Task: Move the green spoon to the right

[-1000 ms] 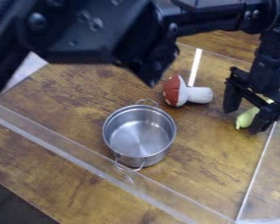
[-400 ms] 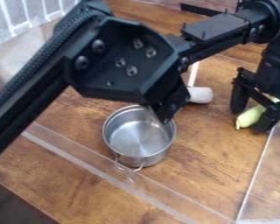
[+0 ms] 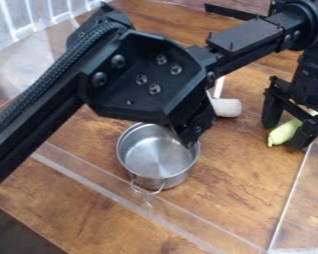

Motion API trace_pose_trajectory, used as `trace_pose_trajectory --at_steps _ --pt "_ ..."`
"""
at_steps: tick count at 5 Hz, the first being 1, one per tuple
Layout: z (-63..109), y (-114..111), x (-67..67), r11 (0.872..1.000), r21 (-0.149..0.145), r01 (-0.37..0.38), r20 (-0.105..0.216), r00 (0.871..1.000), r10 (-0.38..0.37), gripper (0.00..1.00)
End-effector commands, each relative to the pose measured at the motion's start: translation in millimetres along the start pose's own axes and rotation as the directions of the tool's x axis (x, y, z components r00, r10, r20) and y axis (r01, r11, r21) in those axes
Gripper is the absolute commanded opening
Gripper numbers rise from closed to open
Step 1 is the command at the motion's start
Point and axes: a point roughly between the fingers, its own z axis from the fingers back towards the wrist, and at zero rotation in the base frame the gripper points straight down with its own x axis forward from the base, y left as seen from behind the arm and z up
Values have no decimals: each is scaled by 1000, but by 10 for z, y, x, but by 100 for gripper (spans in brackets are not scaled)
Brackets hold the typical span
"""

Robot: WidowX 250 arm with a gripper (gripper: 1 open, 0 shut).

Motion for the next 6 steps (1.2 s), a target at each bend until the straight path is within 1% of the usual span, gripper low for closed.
trace_pose_trajectory --at_steps 1,4,5,6 --pt "181 19 35 1000 -1 12 63 998 -12 100" --pt "146 22 30 1000 -15 12 57 998 -11 100" --pt "188 25 -35 1000 -30 0 59 998 1 100" --pt "293 40 -120 999 -49 -17 87 996 21 100"
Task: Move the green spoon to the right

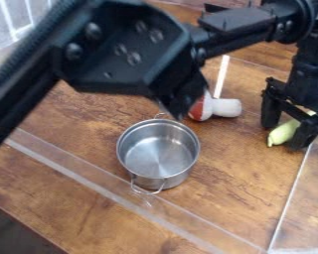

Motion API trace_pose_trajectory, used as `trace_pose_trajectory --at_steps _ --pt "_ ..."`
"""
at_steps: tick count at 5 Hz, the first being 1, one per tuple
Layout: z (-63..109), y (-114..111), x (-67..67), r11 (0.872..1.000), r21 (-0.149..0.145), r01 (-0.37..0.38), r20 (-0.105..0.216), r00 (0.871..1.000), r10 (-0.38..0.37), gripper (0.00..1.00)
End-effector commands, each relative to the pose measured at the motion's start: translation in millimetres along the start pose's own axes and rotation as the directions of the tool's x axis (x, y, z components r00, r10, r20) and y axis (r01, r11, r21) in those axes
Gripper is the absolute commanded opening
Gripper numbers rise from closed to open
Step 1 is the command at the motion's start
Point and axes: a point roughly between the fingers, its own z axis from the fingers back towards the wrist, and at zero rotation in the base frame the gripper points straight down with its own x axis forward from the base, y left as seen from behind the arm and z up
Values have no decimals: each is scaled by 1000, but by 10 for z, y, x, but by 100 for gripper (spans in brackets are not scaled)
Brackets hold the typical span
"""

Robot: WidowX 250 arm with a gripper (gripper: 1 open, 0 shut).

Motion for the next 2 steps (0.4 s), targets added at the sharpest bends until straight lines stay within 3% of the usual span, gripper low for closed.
trace_pose_trajectory --at_steps 1,2 --pt "317 39 -43 1000 2 -20 69 997 20 100" --pt "297 89 -73 999 -1 -46 65 997 46 100"
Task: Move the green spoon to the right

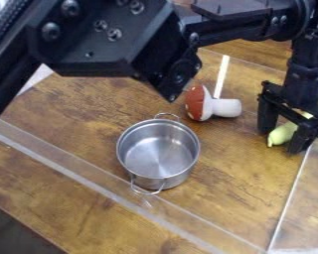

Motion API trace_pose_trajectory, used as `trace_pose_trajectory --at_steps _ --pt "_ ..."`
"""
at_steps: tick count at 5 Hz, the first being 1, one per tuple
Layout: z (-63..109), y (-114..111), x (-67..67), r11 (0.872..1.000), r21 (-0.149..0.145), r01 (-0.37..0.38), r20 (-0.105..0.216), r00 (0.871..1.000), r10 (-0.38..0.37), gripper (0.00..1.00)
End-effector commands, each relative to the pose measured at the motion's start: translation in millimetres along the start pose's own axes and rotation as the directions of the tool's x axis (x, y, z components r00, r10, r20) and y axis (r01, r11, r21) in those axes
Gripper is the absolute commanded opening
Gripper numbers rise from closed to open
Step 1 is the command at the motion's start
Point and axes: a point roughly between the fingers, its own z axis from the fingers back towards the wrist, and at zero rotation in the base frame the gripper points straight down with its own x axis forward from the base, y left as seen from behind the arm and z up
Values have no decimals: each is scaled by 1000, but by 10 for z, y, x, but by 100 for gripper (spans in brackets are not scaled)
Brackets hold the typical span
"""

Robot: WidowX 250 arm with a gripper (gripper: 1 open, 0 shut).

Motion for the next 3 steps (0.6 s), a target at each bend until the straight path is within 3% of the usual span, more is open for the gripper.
trace_pose_trajectory --at_steps 1,3 --pt "274 99 -16 1000 6 -25 60 998 24 0" --pt "256 99 -54 999 -5 -39 52 998 39 0"
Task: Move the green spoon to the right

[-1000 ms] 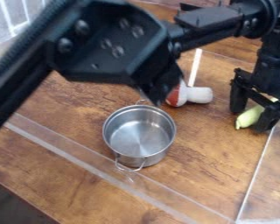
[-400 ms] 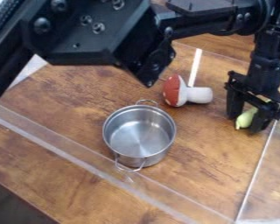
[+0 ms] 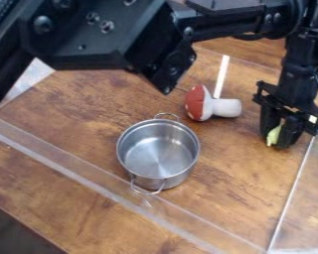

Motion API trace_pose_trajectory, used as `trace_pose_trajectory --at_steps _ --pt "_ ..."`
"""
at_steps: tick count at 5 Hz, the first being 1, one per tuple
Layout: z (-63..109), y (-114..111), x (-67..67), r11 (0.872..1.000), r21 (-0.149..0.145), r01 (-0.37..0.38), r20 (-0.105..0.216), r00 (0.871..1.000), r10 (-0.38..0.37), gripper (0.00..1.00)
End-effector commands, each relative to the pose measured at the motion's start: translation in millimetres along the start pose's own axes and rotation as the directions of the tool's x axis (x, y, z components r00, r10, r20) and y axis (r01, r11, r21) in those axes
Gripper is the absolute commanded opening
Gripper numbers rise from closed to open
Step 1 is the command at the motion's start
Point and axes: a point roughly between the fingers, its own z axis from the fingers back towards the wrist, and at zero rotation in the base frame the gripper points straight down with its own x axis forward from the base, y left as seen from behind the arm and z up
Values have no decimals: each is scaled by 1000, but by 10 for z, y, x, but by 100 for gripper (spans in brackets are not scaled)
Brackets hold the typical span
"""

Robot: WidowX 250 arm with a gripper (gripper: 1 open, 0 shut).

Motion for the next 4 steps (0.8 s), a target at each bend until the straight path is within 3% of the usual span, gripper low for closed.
trace_pose_trajectory --at_steps 1,2,3,4 --pt "267 51 -49 1000 -2 -30 51 998 30 0" --pt "259 45 -75 999 -10 -42 43 998 42 0" --pt "249 40 -100 998 -18 -53 36 998 54 100" --pt "236 37 -121 998 -24 -62 28 998 62 0"
